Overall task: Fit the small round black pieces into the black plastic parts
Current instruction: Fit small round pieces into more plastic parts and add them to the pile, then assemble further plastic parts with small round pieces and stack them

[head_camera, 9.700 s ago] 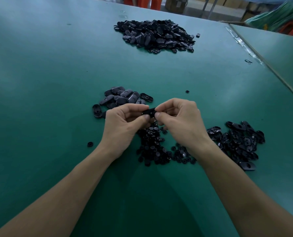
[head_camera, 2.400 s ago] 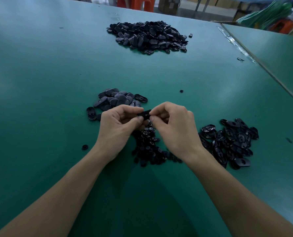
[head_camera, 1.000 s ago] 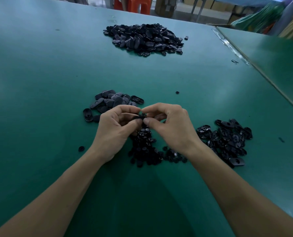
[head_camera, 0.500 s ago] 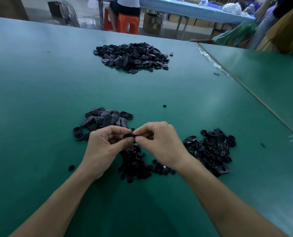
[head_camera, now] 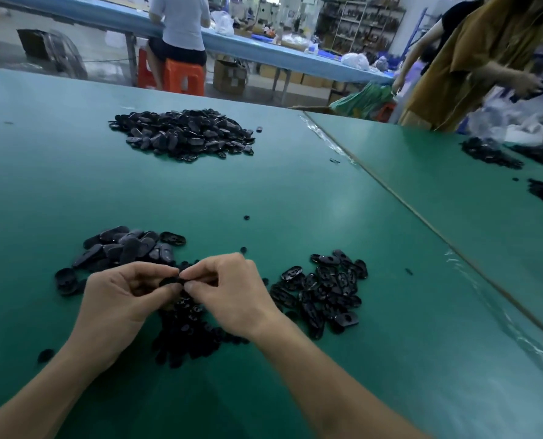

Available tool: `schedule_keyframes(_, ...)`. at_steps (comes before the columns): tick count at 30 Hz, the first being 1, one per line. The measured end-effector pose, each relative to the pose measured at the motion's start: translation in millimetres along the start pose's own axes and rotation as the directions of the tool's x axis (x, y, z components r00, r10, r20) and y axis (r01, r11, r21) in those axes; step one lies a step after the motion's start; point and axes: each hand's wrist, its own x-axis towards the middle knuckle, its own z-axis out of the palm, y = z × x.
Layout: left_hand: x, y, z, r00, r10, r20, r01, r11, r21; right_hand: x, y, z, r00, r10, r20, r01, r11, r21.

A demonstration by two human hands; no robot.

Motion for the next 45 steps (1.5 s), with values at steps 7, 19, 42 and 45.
schedule_keyframes(7, 11, -19, -10, 0.987, 0.053, -0.151, -0.072, 0.99, -0.124, -10, 10, -14, 0.998, 0.001, -0.067, -0.016, 0.977, -0.211)
schedule_keyframes(19, 40, -64, -32, 0.961, -0.022, -0.275, -0.026, 0.985, -0.172, -34, 52, -60, 0.928, 0.235, -0.288, -0.372, 0.593, -0.715)
schedule_keyframes(42, 47, -74, -35, 0.985, 0.17, -0.027, -0.146, 0.905, 0.399, -21, 61, -72, 0.947, 0.096, -0.308, -0.266, 0.773, -0.576)
schedule_keyframes(45, 32, -48, -19, 0.974, 0.228, -0.008, -0.205, 0.888, 0.412, -20, 57, -71, 0.943, 0.106, -0.317, -0.27, 0.8, -0.536)
